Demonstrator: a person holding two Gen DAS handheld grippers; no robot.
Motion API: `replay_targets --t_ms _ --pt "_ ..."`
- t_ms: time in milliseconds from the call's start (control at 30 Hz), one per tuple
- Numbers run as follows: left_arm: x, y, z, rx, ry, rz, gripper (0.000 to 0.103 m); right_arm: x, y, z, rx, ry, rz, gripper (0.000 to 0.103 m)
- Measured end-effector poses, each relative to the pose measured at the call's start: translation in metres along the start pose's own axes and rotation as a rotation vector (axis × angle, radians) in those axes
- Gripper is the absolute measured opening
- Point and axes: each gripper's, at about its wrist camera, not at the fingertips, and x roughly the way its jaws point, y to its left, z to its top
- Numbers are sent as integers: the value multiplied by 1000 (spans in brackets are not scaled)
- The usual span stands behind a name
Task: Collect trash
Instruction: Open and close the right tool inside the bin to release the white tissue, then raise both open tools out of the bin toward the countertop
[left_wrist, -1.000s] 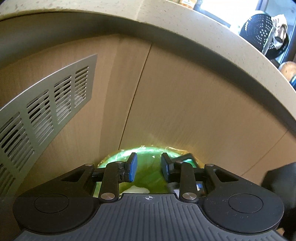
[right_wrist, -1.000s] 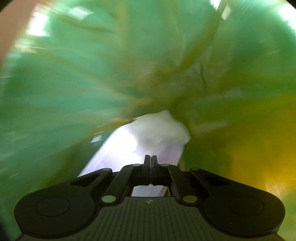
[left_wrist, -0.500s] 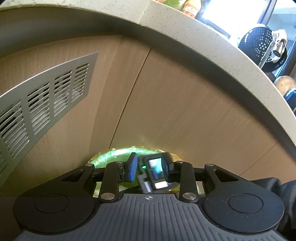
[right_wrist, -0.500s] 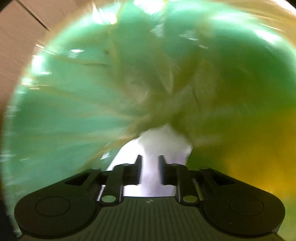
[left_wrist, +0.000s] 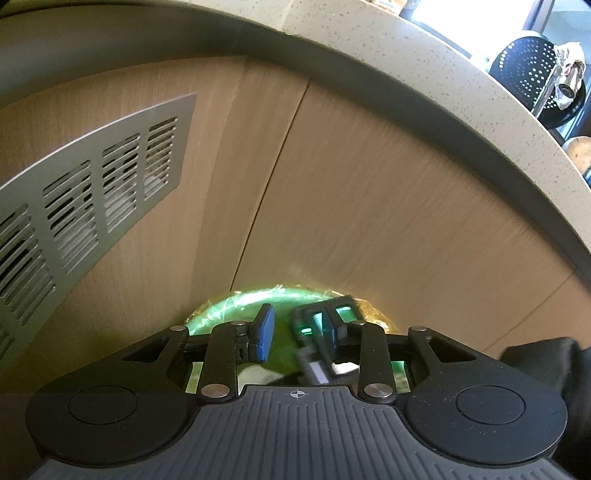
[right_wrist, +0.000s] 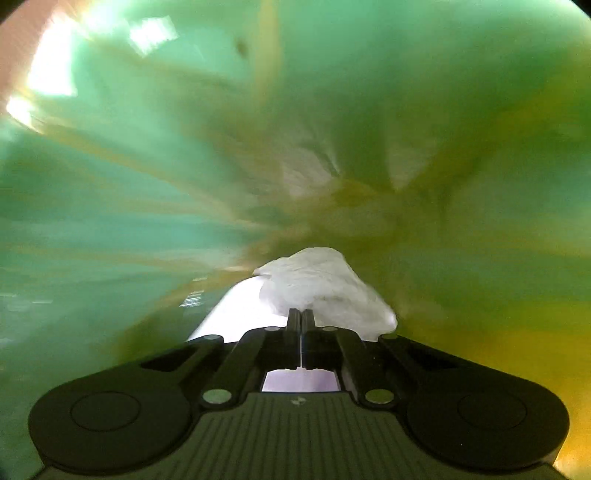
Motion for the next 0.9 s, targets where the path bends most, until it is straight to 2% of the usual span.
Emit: replay_targets --t_ms 67,167,300,433,567,667,767,867,900 --pt "-1 3 1 -10 -5 -2 32 -12 0 -8 21 51 58 0" --pt "-2 7 0 -20 -8 1 32 -10 5 -24 15 225 117 1" --pt "-7 9 -2 -20 -21 20 32 -29 13 -37 17 187 108 5" --pt "-14 13 -4 -31 -29 25 32 -80 7 -44 74 69 134 10" --pt "-19 9 -5 -21 -34 60 32 -157 24 -52 -16 -85 55 12" --pt "-29 0 -2 -15 -50 88 32 -217 34 -57 -78 -198 35 12" --pt "-50 -19 9 19 -74 66 32 -275 46 -67 -146 -351 -18 12" --pt "-83 -43 28 86 -147 56 32 -331 65 -82 -203 -565 -120 13" --pt "-95 -50 35 99 -171 47 32 -352 71 -85 -214 -648 -154 16"
